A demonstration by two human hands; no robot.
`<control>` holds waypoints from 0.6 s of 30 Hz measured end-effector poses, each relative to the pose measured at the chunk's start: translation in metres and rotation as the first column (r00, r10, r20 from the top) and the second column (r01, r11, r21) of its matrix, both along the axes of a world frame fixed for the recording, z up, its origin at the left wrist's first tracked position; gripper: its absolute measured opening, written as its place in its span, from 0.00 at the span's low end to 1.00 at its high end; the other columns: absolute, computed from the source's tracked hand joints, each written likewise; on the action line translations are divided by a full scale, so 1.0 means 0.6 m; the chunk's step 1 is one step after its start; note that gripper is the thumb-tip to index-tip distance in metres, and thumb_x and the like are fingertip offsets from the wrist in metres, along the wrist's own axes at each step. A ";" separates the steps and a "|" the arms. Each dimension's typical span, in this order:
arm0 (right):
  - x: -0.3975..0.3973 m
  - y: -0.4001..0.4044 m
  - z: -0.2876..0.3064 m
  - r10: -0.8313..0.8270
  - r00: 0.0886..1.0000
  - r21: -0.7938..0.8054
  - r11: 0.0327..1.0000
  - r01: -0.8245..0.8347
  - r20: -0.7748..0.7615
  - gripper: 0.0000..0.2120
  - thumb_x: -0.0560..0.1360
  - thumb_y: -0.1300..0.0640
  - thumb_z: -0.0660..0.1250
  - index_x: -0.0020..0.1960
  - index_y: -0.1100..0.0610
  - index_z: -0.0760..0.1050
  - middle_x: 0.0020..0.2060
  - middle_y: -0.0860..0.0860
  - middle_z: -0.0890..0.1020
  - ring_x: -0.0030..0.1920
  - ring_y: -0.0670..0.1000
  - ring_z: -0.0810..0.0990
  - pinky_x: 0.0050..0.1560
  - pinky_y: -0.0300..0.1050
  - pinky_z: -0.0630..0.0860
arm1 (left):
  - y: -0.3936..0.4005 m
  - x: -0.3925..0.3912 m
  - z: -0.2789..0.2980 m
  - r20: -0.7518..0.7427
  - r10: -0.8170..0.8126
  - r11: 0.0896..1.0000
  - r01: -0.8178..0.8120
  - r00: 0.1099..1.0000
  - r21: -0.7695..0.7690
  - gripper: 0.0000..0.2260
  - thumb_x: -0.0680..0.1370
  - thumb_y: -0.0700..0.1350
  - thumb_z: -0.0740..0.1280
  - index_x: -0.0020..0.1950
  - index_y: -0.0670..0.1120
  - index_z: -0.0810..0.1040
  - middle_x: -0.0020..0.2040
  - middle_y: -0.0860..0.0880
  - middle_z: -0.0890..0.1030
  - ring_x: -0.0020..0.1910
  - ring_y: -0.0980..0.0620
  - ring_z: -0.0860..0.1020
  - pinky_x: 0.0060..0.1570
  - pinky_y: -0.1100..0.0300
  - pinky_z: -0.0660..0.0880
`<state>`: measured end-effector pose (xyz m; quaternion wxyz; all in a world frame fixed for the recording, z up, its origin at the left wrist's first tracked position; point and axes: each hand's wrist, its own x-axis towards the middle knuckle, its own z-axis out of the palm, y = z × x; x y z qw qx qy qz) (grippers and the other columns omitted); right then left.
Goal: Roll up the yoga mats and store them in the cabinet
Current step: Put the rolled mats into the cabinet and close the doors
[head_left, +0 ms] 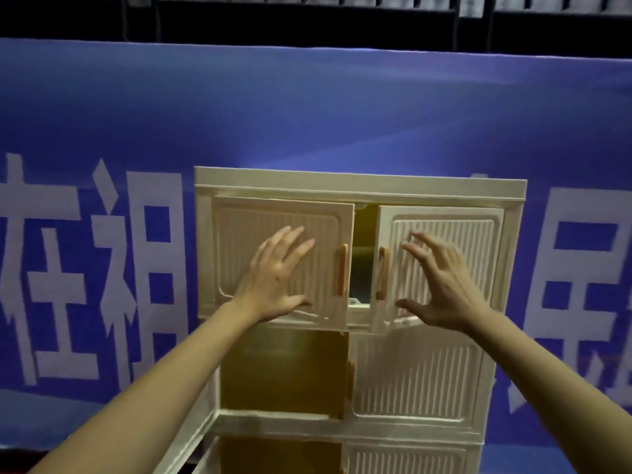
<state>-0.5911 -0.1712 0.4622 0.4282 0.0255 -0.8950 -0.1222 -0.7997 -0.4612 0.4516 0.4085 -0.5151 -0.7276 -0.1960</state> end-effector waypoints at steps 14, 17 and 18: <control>-0.112 0.001 0.028 -0.401 0.908 0.013 0.915 0.403 0.122 0.47 0.65 0.40 0.78 0.76 0.46 0.57 0.77 0.56 0.54 0.78 0.61 0.52 0.73 0.66 0.60 | 0.115 -0.040 0.005 0.085 0.293 0.952 -0.299 0.952 0.067 0.40 0.68 0.47 0.77 0.77 0.49 0.63 0.77 0.47 0.59 0.78 0.44 0.56 0.78 0.42 0.54; -0.089 -0.028 -0.006 -0.326 0.942 -0.080 0.940 0.331 0.074 0.39 0.69 0.47 0.76 0.75 0.47 0.61 0.75 0.56 0.61 0.76 0.60 0.60 0.72 0.65 0.61 | 0.110 -0.010 -0.039 0.308 0.050 0.943 -0.147 0.950 0.300 0.19 0.73 0.45 0.75 0.62 0.48 0.75 0.59 0.49 0.76 0.58 0.48 0.76 0.62 0.52 0.72; -0.076 -0.039 -0.037 -0.281 0.958 -0.139 0.948 0.287 0.063 0.36 0.70 0.49 0.76 0.74 0.49 0.63 0.74 0.56 0.63 0.75 0.59 0.62 0.72 0.62 0.63 | 0.110 0.005 -0.065 0.459 -0.067 0.929 -0.112 0.886 0.352 0.11 0.75 0.44 0.74 0.55 0.49 0.76 0.50 0.51 0.78 0.49 0.51 0.78 0.52 0.57 0.75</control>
